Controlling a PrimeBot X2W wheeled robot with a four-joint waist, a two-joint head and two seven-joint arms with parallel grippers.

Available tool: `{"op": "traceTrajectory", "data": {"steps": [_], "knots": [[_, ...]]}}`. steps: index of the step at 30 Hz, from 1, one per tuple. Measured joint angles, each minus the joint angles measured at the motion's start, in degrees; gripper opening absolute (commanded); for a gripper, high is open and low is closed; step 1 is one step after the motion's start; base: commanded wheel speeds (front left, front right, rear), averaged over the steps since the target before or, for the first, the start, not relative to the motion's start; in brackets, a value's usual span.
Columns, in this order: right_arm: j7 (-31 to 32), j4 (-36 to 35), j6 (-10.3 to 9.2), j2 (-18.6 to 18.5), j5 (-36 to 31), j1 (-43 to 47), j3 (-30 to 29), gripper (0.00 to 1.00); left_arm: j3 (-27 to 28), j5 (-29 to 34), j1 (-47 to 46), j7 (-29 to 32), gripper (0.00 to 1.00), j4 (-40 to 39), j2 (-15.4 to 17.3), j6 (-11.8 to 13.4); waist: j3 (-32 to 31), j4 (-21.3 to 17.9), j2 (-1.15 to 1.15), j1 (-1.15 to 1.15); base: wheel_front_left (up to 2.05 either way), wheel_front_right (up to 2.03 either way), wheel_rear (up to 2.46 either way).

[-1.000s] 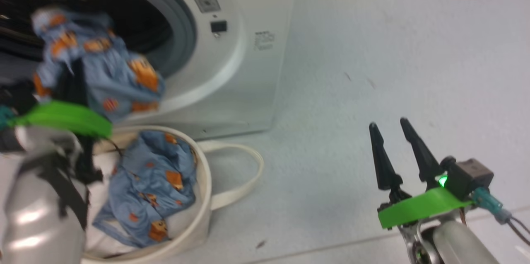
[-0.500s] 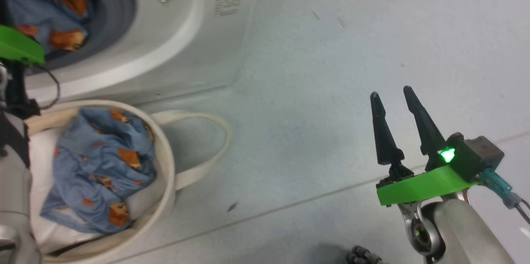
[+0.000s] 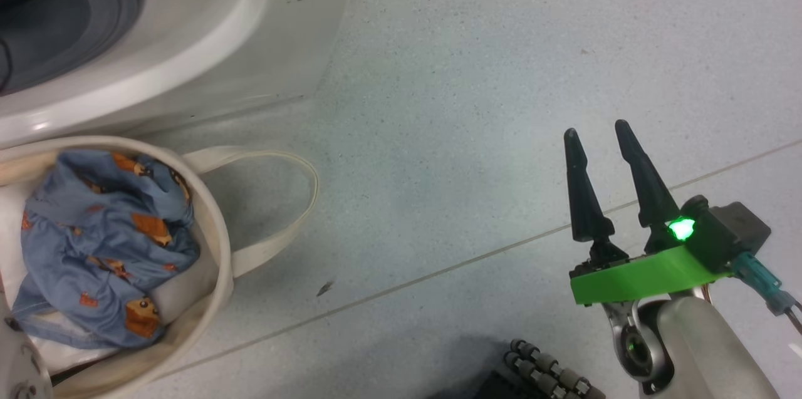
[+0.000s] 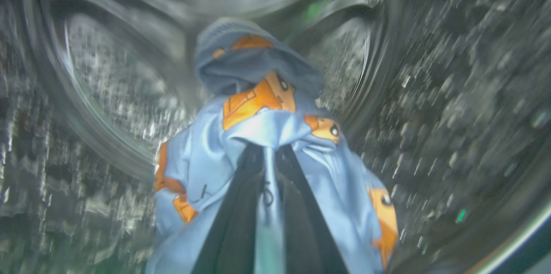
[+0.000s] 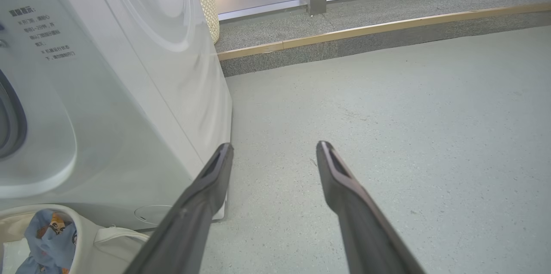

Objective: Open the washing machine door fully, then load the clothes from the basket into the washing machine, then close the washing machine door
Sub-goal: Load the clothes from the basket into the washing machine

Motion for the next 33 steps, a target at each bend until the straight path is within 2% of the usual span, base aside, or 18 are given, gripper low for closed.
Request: {"op": "traceTrajectory", "data": {"steps": [4, 6, 7, 8, 14, 22, 24, 29, 33], "knots": [[0.0, 0.0, 0.00, 0.1, 0.0, 0.0, 0.0, 1.00, 1.0, 0.8, -0.2, 0.0, 0.00, 7.1, 0.1, 0.1, 0.3, -0.2, 0.00, -0.01, 0.00, 0.00, 0.00], [0.0, 0.0, 0.00, 0.1, 0.0, 0.0, 0.1, 1.00, 0.9, 1.4, -1.0, 0.0, 0.00, 13.5, 0.3, 0.5, 0.2, -0.4, 0.00, -0.01, 0.00, 0.00, 0.00], [0.0, 0.0, 0.00, 0.1, 0.0, 0.0, 0.1, 1.00, 0.8, 1.4, -1.5, 0.0, 0.63, 17.0, 0.3, 0.6, 0.1, -0.5, 0.00, -0.01, 0.00, 0.00, 0.00], [0.0, 0.0, 0.00, 0.1, 0.0, 0.0, 0.1, 1.00, 0.3, 1.9, -2.1, 0.0, 1.00, 20.2, 0.5, 1.2, 0.0, -0.5, 0.00, -0.01, 0.00, 0.00, 0.00], [0.0, 0.1, 0.00, 0.1, 0.0, 0.0, 0.1, 1.00, -1.7, 4.2, -8.3, 3.6, 1.00, 33.4, 1.6, 5.8, -0.7, -0.3, 0.00, -0.01, 0.00, 0.00, 0.00], [0.0, 0.9, 0.00, 0.1, 0.4, -0.7, 0.9, 1.00, -4.3, 5.4, -7.2, 1.5, 1.00, 35.7, -0.4, 5.5, -2.9, 1.2, 0.00, -0.01, 0.00, 0.00, 0.00], [0.0, 1.2, 0.00, 0.1, 0.5, -1.3, 1.0, 1.00, -4.5, 5.3, -5.9, 0.5, 1.00, 34.1, -1.5, 4.8, -3.9, 1.8, 0.00, -0.01, 0.00, 0.00, 0.00], [0.0, 2.4, 0.00, 0.0, 0.9, -1.4, 1.7, 1.00, -4.0, 3.6, 1.6, 0.4, 1.00, 19.9, -4.4, 1.3, -6.9, 3.7, 0.00, -0.01, 0.00, 0.00, 0.00], [0.0, 3.4, 0.00, -0.3, 1.2, -1.4, 1.6, 1.00, -3.6, 1.5, 10.8, 0.4, 1.00, 12.6, -7.3, -0.6, -10.1, 5.3, 0.00, -0.02, 0.00, 0.00, 0.00]]}}
